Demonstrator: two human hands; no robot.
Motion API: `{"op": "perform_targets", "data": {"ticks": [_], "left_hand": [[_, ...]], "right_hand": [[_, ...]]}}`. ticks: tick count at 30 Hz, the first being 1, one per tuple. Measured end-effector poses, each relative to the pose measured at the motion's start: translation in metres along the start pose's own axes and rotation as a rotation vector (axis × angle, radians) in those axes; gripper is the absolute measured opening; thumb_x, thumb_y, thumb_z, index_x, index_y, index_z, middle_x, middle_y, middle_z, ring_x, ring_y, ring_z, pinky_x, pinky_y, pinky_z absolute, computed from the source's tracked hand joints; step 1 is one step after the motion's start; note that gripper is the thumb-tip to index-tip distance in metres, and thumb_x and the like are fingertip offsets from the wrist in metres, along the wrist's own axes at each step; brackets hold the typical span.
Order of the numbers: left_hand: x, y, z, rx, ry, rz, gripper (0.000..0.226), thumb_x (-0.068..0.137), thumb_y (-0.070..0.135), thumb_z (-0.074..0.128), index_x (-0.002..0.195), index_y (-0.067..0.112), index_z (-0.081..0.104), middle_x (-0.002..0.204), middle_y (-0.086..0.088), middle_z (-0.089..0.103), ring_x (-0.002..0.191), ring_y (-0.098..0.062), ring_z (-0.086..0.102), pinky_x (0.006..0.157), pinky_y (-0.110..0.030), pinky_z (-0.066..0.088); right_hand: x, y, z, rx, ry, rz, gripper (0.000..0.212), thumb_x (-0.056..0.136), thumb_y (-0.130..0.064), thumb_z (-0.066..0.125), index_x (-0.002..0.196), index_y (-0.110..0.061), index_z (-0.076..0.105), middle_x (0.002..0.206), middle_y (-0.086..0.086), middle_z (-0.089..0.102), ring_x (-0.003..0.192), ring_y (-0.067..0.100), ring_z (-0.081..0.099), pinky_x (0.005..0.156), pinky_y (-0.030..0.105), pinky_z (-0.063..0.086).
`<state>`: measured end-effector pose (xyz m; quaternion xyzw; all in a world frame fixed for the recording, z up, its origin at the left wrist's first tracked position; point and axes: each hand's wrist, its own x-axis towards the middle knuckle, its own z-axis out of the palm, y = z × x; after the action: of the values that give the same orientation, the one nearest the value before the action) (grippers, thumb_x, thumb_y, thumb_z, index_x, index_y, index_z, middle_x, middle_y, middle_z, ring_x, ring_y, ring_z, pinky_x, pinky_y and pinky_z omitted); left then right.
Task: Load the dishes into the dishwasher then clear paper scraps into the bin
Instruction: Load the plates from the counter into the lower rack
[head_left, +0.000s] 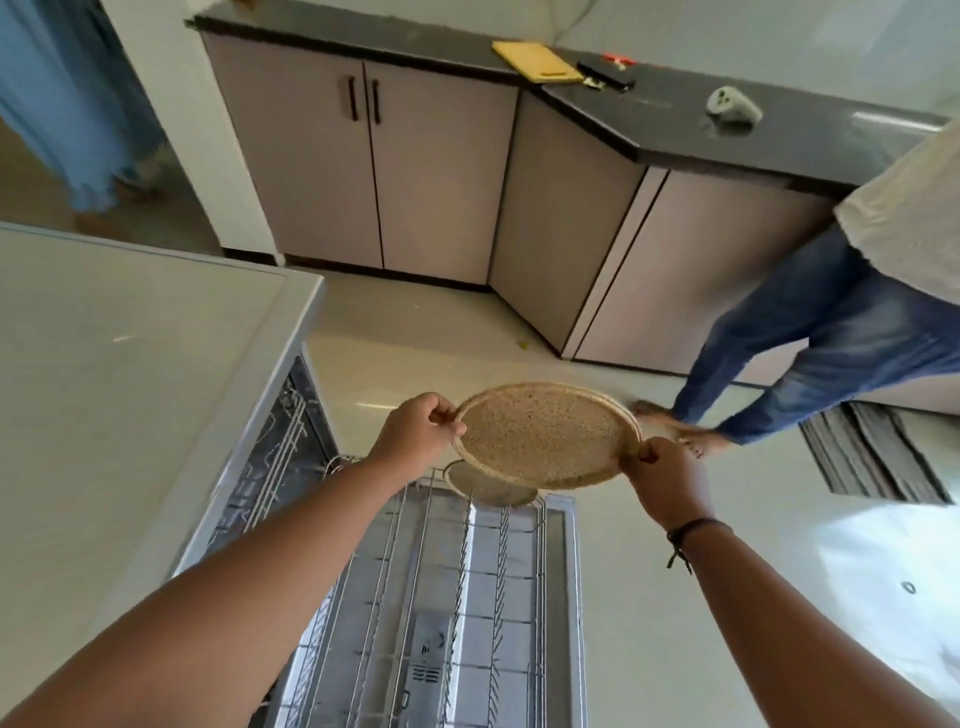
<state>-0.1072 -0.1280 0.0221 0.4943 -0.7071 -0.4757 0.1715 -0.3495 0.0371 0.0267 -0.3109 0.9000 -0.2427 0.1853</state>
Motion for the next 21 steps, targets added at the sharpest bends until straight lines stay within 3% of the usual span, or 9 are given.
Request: {"op": "perform_targets", "data": {"ticks": [3, 8, 15, 21], "left_hand": [[0.028, -0.028, 0.021, 0.108, -0.031, -0.018, 0.012, 0.081, 0.017, 0.074, 0.083, 0.017, 0.062, 0.081, 0.004, 0.064, 0.080, -0.016, 0.060, 0.068, -0.025, 0.041], [0.076, -0.093, 0.067, 0.211, -0.013, -0.127, 0.012, 0.080, 0.017, 0.074, 0.082, 0.018, 0.062, 0.080, 0.003, 0.064, 0.080, -0.021, 0.061, 0.066, -0.028, 0.043], [0.131, -0.169, 0.130, 0.243, -0.017, -0.225, 0.014, 0.078, 0.017, 0.077, 0.081, 0.017, 0.063, 0.080, -0.003, 0.065, 0.072, -0.019, 0.056, 0.061, -0.026, 0.040], [0.163, -0.215, 0.167, 0.325, 0.003, -0.245, 0.015, 0.078, 0.015, 0.076, 0.084, 0.018, 0.062, 0.083, 0.000, 0.063, 0.075, -0.018, 0.057, 0.059, -0.024, 0.037]], "right_hand": [[0.027, 0.016, 0.033, -0.069, -0.044, 0.000, 0.023, 0.087, -0.024, 0.061, 0.071, -0.009, 0.057, 0.068, 0.004, 0.057, 0.064, 0.024, 0.051, 0.049, 0.027, 0.032], [0.078, 0.055, 0.112, -0.123, -0.155, 0.040, 0.022, 0.088, -0.028, 0.057, 0.073, -0.012, 0.055, 0.081, 0.014, 0.064, 0.076, 0.034, 0.058, 0.060, 0.032, 0.043], [0.147, 0.114, 0.201, -0.236, -0.198, -0.024, 0.025, 0.092, -0.028, 0.051, 0.092, -0.010, 0.068, 0.099, 0.016, 0.067, 0.093, 0.034, 0.061, 0.064, 0.027, 0.035], [0.176, 0.152, 0.258, -0.304, -0.236, -0.087, 0.029, 0.092, -0.030, 0.050, 0.093, -0.009, 0.070, 0.098, 0.017, 0.068, 0.093, 0.035, 0.062, 0.066, 0.030, 0.041]]}}
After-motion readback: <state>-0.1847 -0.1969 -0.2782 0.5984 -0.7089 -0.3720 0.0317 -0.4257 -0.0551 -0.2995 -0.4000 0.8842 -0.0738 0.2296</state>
